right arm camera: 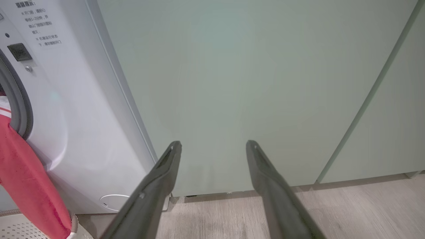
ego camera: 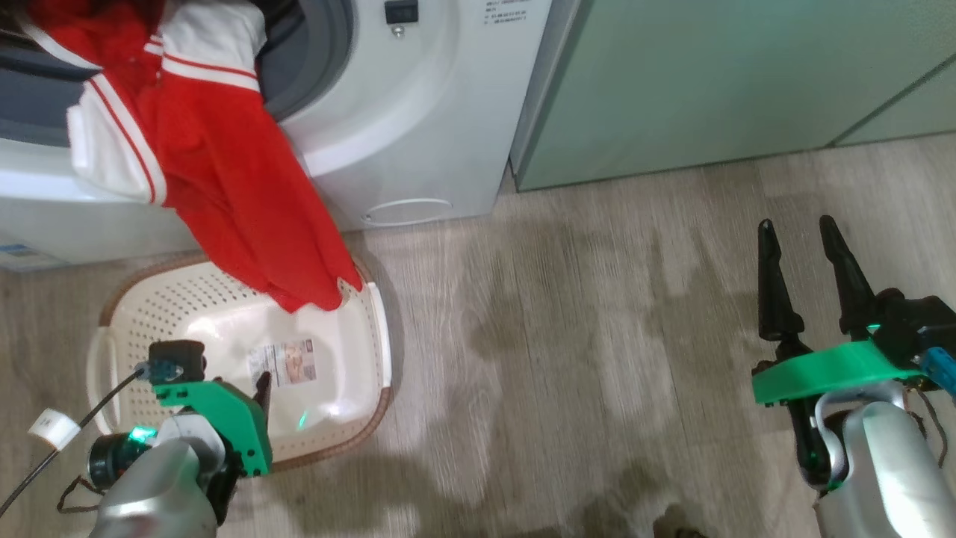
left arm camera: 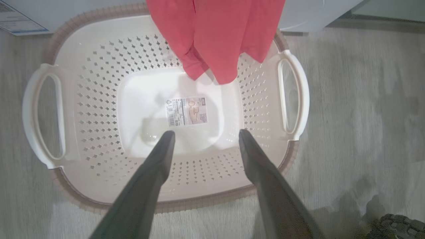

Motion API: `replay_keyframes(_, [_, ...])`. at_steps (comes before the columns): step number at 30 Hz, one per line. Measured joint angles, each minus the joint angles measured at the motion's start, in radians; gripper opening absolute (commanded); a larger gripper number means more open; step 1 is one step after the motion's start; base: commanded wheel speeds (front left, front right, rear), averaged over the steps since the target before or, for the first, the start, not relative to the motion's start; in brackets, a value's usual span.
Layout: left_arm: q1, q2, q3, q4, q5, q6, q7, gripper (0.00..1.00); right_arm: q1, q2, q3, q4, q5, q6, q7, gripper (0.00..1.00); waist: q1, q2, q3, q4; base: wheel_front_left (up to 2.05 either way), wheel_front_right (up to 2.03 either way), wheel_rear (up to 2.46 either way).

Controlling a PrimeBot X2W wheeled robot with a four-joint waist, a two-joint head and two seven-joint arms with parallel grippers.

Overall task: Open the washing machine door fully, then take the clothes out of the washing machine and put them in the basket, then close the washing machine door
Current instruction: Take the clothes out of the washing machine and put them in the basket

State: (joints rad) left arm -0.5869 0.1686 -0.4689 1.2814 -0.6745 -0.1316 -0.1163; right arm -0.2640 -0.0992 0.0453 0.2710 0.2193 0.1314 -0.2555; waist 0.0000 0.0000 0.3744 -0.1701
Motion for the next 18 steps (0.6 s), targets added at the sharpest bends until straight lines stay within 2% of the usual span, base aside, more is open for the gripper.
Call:
replay_keyframes(10, [0.026, 0.008, 0.002, -0.026, -0.041, 0.0, -0.122, 1.0, 0.045, 0.001, 0.007, 0.017, 0.0, 0.0, 0.0, 1.0, 0.0, 0.0, -0.112, 0.019, 0.0, 0.0, 0.0])
replay_keyframes(14, [0.073, 0.02, 0.015, -0.081, -0.061, 0.0, -0.13, 1.0, 0.081, 0.001, 0.01, 0.027, 0.002, 0.0, 0.0, 1.0, 0.0, 0.0, -0.17, 0.024, 0.0, 0.0, 0.0])
replay_keyframes(18, [0.139, 0.053, 0.086, -0.198, -0.042, 0.001, -0.131, 1.0, 0.121, 0.001, 0.007, 0.029, 0.003, 0.0, 0.0, 1.0, 0.0, 0.0001, -0.229, 0.03, 0.0, 0.0, 0.0])
